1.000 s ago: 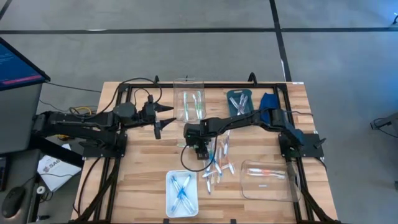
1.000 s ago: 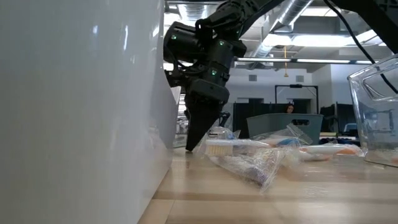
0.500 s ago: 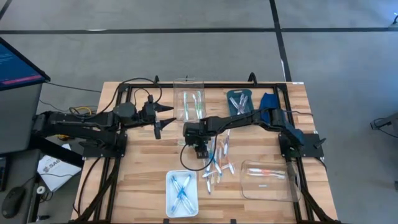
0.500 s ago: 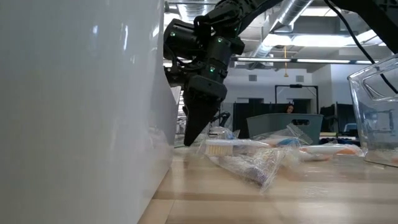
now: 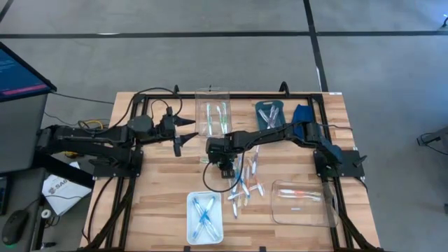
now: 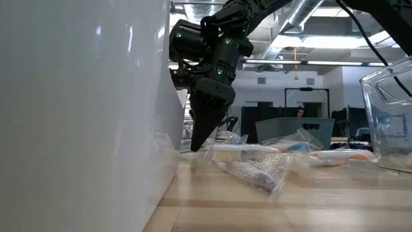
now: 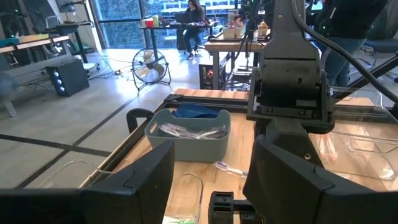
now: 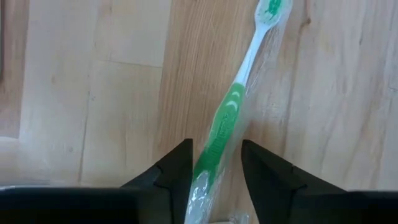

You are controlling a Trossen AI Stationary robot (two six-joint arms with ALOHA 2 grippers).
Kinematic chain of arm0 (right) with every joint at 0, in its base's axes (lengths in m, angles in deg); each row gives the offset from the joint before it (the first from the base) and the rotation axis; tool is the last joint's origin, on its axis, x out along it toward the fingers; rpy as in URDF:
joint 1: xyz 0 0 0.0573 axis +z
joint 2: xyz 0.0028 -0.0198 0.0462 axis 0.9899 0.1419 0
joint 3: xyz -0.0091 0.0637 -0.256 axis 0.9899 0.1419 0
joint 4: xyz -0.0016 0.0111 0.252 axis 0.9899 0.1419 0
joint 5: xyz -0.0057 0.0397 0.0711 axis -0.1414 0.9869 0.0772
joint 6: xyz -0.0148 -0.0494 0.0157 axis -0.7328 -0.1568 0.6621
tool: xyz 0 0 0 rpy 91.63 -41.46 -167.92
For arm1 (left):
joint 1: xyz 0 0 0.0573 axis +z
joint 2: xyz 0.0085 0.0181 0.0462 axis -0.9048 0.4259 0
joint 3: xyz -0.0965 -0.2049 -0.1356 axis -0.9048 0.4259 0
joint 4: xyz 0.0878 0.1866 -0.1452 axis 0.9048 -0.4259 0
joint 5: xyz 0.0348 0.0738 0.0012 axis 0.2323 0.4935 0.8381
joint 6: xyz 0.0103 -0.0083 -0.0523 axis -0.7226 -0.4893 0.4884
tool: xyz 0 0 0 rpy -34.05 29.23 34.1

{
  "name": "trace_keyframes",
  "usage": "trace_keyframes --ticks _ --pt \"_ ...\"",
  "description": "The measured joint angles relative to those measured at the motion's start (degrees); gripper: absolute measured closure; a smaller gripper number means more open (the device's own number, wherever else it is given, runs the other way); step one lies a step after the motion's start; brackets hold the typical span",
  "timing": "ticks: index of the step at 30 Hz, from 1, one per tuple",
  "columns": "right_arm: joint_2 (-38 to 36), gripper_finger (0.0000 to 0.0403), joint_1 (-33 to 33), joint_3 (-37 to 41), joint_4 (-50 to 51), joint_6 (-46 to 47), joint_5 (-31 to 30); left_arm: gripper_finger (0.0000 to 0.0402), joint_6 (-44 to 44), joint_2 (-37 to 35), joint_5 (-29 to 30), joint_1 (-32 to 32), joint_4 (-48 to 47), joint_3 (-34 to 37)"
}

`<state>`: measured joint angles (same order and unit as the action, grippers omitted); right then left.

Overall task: Pick & Place Toothbrushes
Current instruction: Put the green toothbrush into the top transparent bin

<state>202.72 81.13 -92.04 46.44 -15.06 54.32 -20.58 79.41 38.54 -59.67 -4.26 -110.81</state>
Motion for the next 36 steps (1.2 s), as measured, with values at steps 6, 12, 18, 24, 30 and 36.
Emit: trace_keyframes --ticks 6,12,18,24,30,36 --pt "0.00 0.0305 0.00 0.00 -0.03 -0.15 0.13 0.0183 0.00 0.00 0.00 0.00 0.00 0.00" --pt "0.00 0.0342 -0.07 0.00 0.01 -0.07 0.16 0.0183 0.00 0.00 0.00 0.00 0.00 0.00" --pt "-0.02 0.0396 -0.04 -0.11 -0.01 0.82 0.18 0.0183 0.00 0.00 0.00 0.00 0.02 0.00" --pt "-0.20 0.0401 0.12 -0.11 0.12 1.60 -0.03 0.0183 0.00 0.00 0.00 0.00 0.00 0.00" --pt "-0.48 0.0402 0.26 -2.40 4.12 1.97 -0.11 0.0183 0.02 0.00 0.00 -0.02 -0.02 0.00" --pt "-0.48 0.0402 0.29 -8.45 8.94 1.30 -0.26 0.0183 0.04 0.00 0.00 -0.02 -0.05 0.00"
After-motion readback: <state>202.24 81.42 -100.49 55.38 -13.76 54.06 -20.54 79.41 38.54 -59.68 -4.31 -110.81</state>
